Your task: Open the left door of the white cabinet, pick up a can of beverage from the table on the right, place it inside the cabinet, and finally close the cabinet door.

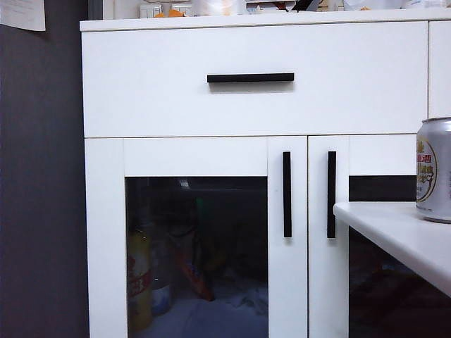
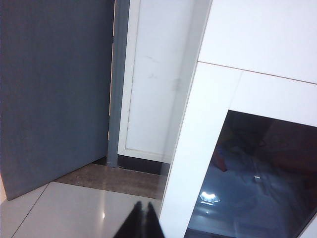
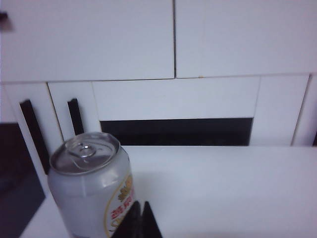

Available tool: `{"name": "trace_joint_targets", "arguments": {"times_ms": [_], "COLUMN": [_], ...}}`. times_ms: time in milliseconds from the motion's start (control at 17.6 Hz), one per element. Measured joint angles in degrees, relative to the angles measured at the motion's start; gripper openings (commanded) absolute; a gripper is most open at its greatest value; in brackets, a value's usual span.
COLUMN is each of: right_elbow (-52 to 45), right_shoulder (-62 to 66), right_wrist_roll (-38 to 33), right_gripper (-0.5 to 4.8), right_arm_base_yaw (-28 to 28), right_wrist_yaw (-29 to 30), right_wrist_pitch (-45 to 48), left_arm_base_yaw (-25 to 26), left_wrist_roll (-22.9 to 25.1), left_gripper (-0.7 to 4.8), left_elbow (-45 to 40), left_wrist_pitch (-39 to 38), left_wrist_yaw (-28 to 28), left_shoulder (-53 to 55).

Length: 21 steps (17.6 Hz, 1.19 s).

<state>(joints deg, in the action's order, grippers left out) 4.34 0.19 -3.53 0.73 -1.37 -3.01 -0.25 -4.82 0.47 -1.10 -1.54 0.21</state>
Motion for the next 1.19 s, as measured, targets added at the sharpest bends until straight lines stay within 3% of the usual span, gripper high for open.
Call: {"name": "trace_joint_targets", "arguments": {"times_ms": [397,567,623,737,850,964,1190], "right_elbow": [0.28,6.43,8.50,13.86,19.85,24.41,39.71], "right_shoulder": [0.00,0.00,0.02,0.04,0.66,4.55,19.21], "right_wrist_roll": [0.57,0.00,-0.04,-0.13,-0.13,0.90,2.40], "right_gripper": [0.01,1.82,1.83,1.90,3.20,3.75,3.80], "right_arm_base_yaw": [0.00,0.02,0.00,0.02,0.02,0.02,0.04], "right_wrist_yaw": [0.04,1.33,1.38,1.40,1.42,3.28,11.06], "right_wrist_pitch": [-0.85,-5.09,-5.14,-5.88,-4.52,-4.17,-7.65], "left_arm_base_yaw": [0.00,0.00,0.00,0.00,0.00,0.00,0.00], "left_wrist_roll": [0.00,-0.09,-0.07,-0.15,-2.43,-4.50,-7.87], "left_gripper": [0.09,1.26,1.76,3.39,4.79,4.79,4.79], "left_elbow": [0.04,2.69,4.37,8.15,12.70,16.50,24.09], "left_wrist_pitch": [0.00,-0.39,-0.28,-0.61,-0.77,0.04,1.53], "left_wrist_yaw": [0.00,0.00,0.15,2.40,4.20,7.32,22.47], "left_shoulder": [0.00,0.02,0.00,0.02,0.02,1.36,13.09]}}
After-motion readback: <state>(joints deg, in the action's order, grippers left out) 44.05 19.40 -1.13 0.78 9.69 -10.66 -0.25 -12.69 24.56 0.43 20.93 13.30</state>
